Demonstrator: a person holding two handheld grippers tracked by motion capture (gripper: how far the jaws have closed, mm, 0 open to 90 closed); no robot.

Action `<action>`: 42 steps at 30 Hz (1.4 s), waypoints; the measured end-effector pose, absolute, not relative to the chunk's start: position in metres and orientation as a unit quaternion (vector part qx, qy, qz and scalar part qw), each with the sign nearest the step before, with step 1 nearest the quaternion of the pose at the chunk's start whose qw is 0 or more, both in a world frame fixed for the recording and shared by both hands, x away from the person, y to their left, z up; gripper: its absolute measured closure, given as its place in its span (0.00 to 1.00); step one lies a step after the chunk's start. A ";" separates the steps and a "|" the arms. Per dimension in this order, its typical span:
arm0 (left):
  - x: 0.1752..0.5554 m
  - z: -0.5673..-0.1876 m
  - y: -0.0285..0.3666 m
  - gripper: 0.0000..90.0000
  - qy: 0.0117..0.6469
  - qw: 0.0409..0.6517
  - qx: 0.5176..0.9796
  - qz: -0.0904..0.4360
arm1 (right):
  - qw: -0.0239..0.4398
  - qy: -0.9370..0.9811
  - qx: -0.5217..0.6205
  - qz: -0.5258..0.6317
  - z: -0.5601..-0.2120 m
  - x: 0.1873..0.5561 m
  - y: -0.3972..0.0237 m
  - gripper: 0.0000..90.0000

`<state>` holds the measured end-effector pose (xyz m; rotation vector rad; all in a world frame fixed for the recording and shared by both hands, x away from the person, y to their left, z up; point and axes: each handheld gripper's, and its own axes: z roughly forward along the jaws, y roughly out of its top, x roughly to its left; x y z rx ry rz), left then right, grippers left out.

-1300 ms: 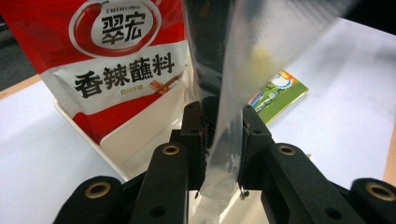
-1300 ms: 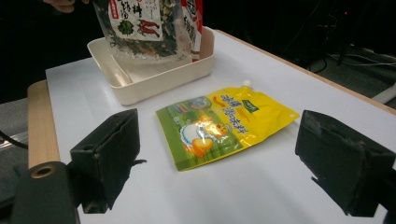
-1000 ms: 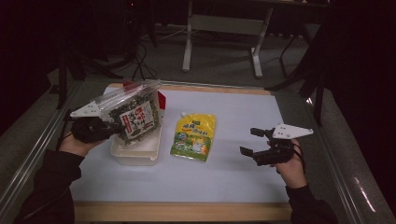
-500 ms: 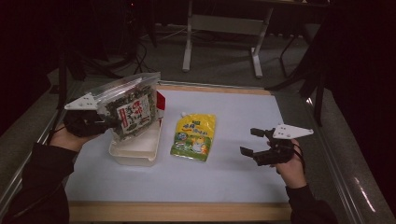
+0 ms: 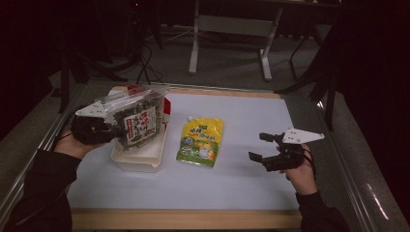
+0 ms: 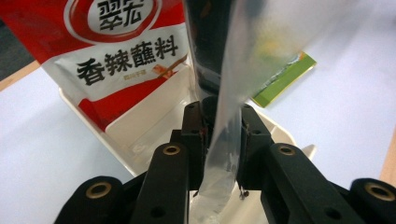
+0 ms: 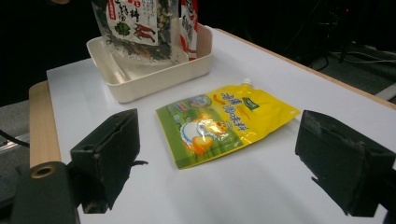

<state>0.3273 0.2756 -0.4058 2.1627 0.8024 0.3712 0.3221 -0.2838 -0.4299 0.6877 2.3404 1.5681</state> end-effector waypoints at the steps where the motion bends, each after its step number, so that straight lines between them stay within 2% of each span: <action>1: 0.328 -0.406 0.276 0.87 0.317 0.395 0.850 0.145 | 0.119 0.801 0.235 0.538 -0.430 0.322 -0.284 0.15; 9: 0.330 -0.423 0.286 0.87 0.325 0.441 0.824 0.146 | 0.118 0.804 0.233 0.534 -0.433 0.323 -0.282 0.15; 18: 0.336 -0.434 0.280 0.87 0.321 0.445 0.823 0.146 | 0.117 0.804 0.229 0.535 -0.433 0.322 -0.281 0.16; 19: 0.337 -0.451 0.280 0.87 0.326 0.447 0.821 0.142 | 0.116 0.804 0.229 0.536 -0.433 0.322 -0.281 0.16; 23: 0.334 -0.463 0.294 0.87 0.346 0.475 0.798 0.134 | 0.114 0.807 0.229 0.532 -0.436 0.321 -0.281 0.16; 31: 0.337 -0.463 0.296 0.84 0.357 0.475 0.794 0.132 | 0.122 0.806 0.222 0.535 -0.433 0.320 -0.281 0.16; 39: 0.331 -0.461 0.293 0.68 0.366 0.482 0.782 0.147 | 0.119 0.806 0.222 0.536 -0.435 0.321 -0.280 0.16; 42: 0.329 -0.458 0.293 0.62 0.366 0.486 0.780 0.150 | 0.131 0.808 0.221 0.530 -0.435 0.321 -0.279 0.16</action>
